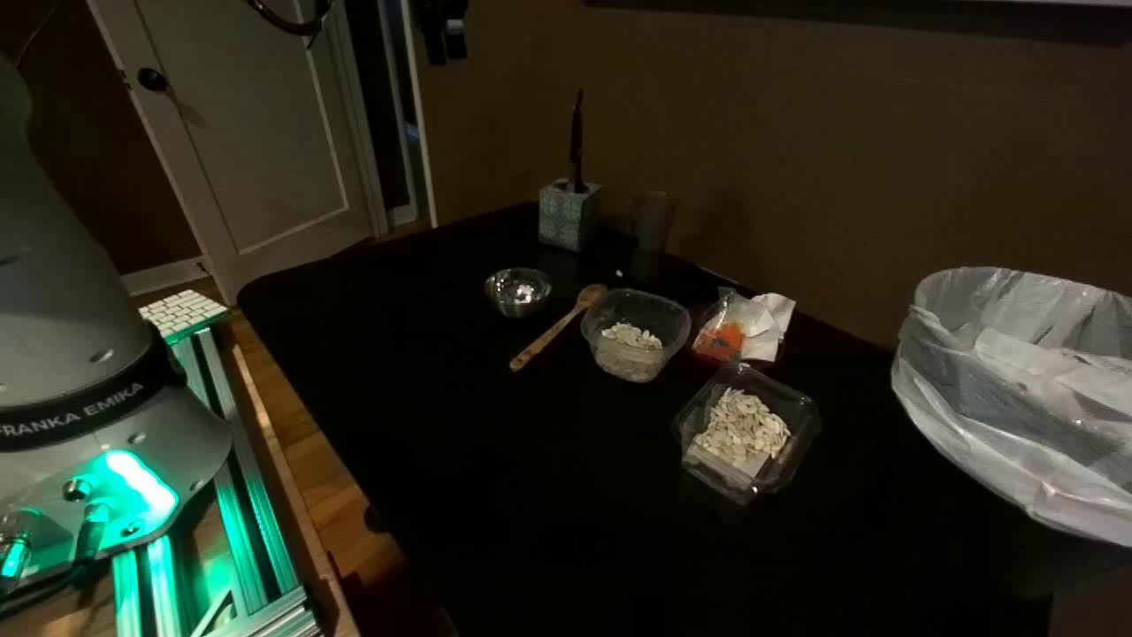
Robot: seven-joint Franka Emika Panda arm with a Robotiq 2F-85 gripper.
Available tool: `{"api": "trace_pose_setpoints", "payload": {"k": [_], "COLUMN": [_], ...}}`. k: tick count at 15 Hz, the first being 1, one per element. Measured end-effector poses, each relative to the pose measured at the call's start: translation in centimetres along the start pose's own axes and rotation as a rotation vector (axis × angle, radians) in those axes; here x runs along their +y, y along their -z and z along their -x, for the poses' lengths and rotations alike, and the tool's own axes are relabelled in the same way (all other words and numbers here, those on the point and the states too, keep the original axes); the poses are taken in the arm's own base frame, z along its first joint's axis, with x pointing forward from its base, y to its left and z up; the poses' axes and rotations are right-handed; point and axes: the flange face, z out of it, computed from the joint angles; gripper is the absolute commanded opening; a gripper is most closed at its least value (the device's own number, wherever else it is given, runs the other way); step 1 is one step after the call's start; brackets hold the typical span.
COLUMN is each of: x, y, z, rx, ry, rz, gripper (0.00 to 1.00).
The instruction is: Move the bin to the left
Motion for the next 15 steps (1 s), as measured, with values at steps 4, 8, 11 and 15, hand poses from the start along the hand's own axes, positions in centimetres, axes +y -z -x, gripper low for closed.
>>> {"api": "trace_pose_setpoints", "payload": {"k": [4,8,11,15], "x": [0.0,0.0,0.6,6.5], "y": [0.0,0.0,0.2,2.6], "z": [0.0,0.0,-0.4,-4.4], "rx": [0.000,0.000,0.003,0.065], "ry": [0.000,0.000,-0.012,-0.169], "rz": [0.000,0.000,-0.010,-0.083], "gripper": [1.00,1.00,1.00,1.00]}}
